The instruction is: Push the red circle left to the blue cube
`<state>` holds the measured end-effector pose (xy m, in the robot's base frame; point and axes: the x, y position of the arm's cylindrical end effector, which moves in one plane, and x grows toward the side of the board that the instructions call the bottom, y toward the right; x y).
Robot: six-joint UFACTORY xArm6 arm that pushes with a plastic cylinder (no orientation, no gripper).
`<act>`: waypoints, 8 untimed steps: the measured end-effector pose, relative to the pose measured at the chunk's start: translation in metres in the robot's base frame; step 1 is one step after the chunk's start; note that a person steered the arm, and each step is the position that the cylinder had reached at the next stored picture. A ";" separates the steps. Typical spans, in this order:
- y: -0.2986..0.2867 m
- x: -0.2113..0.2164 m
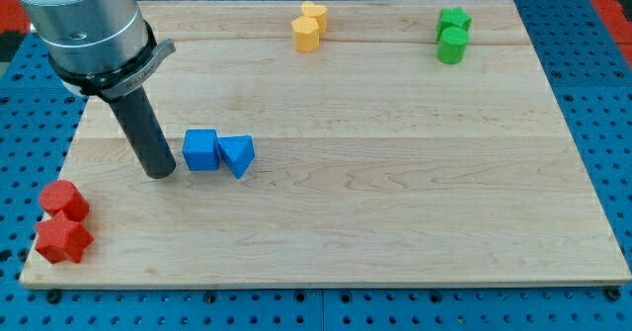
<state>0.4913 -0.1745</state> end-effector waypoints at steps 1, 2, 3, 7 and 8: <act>0.000 0.005; 0.046 0.022; 0.095 0.011; 0.060 0.039; 0.033 0.098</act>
<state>0.5894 -0.1415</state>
